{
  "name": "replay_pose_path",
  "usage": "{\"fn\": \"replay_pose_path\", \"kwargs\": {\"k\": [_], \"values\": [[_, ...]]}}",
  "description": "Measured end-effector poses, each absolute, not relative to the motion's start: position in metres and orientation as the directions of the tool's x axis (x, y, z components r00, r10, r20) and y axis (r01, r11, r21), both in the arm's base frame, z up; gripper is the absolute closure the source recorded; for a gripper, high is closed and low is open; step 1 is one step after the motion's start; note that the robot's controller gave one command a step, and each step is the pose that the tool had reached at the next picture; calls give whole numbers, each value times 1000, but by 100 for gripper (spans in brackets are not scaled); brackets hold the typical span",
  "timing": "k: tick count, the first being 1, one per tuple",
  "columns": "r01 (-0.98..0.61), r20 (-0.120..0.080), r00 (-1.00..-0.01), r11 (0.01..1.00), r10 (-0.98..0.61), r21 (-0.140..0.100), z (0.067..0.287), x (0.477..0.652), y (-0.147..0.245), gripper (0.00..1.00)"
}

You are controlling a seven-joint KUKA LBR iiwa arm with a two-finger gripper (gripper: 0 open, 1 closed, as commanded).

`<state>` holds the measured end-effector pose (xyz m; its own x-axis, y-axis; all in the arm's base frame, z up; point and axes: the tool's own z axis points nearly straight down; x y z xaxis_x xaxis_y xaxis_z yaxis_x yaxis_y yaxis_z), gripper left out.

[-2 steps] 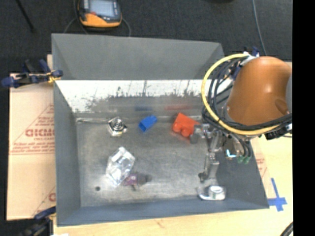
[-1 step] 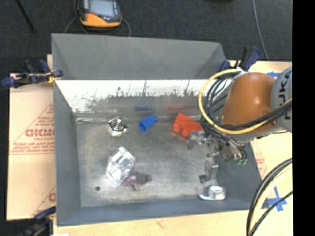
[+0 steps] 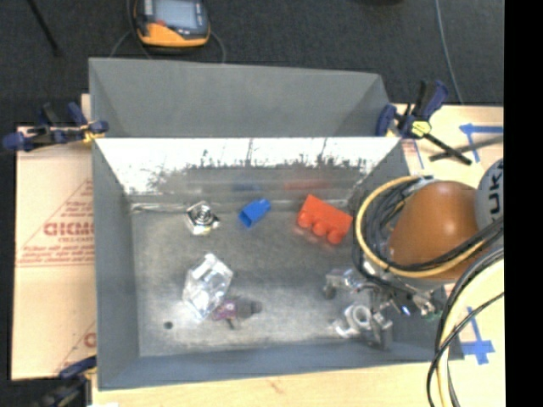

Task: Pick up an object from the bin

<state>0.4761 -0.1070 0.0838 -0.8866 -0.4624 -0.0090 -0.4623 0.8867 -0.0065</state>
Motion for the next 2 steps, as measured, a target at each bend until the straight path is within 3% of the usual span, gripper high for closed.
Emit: {"fn": "replay_pose_path", "kwargs": {"k": [1, 2], "values": [[-800, -1, -600, 600, -800, -3, 71, 495, -114, 0], [-798, -1, -602, 602, -798, -3, 73, 495, -114, 100]]}}
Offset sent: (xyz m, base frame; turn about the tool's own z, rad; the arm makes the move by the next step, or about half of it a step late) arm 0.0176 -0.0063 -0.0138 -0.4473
